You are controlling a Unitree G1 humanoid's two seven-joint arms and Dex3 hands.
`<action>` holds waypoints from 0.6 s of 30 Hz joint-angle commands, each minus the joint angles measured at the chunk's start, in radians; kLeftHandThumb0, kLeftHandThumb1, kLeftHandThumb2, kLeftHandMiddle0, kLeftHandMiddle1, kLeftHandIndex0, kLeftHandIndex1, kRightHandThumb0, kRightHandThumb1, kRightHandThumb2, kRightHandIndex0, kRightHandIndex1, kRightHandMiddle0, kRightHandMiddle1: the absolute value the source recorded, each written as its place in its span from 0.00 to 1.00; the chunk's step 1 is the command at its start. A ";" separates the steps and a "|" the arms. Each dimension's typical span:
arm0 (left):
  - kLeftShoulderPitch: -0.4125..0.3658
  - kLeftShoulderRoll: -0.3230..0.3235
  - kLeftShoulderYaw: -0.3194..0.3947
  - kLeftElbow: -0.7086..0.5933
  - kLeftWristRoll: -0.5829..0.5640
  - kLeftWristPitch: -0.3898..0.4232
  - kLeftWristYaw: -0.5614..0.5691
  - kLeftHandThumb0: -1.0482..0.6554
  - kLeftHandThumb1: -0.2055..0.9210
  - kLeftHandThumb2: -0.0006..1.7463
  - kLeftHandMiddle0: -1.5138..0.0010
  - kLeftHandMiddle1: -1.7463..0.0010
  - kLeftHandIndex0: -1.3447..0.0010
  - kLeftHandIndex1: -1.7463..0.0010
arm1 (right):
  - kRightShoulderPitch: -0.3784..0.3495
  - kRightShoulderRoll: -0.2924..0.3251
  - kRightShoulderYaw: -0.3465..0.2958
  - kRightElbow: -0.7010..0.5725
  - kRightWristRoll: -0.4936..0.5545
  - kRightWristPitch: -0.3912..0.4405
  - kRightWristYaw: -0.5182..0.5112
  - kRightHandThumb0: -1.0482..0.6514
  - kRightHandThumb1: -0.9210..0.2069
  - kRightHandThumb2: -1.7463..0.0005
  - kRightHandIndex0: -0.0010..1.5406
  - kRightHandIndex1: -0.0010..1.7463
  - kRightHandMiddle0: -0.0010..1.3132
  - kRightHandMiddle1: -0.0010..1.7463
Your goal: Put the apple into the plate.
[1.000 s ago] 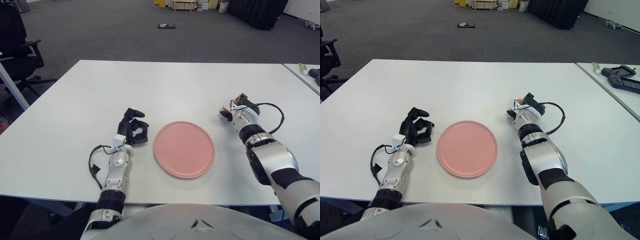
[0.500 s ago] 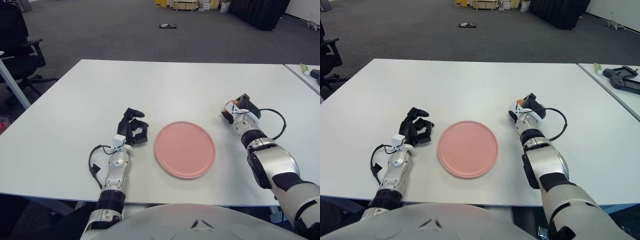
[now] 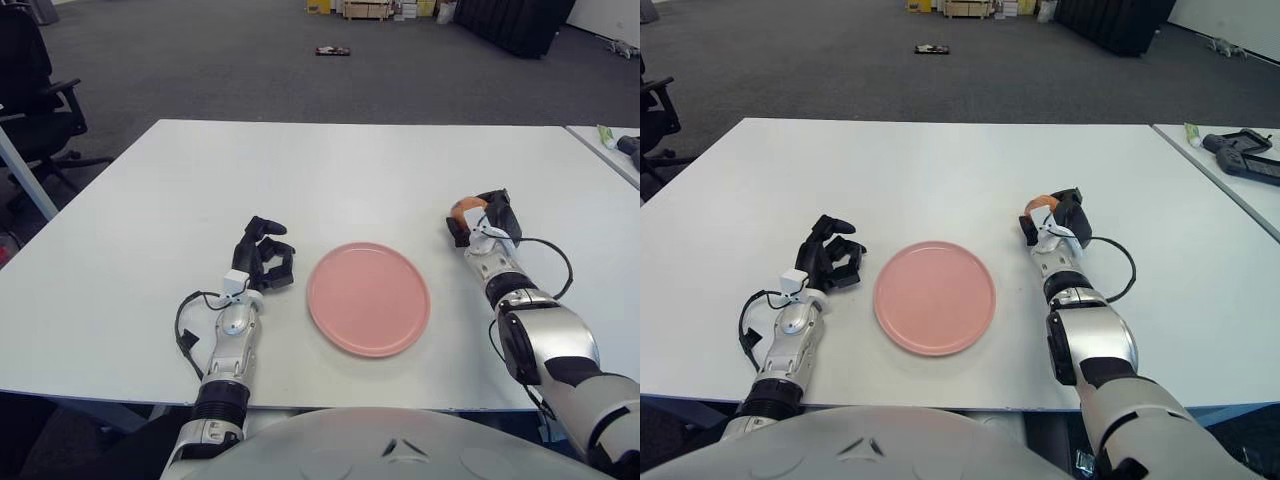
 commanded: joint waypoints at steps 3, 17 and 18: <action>0.013 0.004 0.001 0.019 0.003 0.009 0.000 0.61 0.48 0.70 0.55 0.16 0.67 0.00 | 0.041 0.042 -0.099 0.001 0.140 -0.075 0.130 0.62 0.78 0.09 0.55 0.94 0.45 1.00; 0.010 0.002 0.001 0.020 -0.007 0.013 -0.006 0.61 0.48 0.69 0.54 0.17 0.67 0.00 | 0.027 0.069 -0.224 -0.029 0.292 -0.115 0.212 0.62 0.81 0.06 0.56 0.95 0.47 1.00; 0.010 0.001 0.002 0.020 -0.007 0.015 -0.004 0.61 0.48 0.69 0.54 0.17 0.67 0.00 | 0.028 0.070 -0.227 -0.032 0.296 -0.120 0.217 0.62 0.81 0.06 0.56 0.96 0.47 1.00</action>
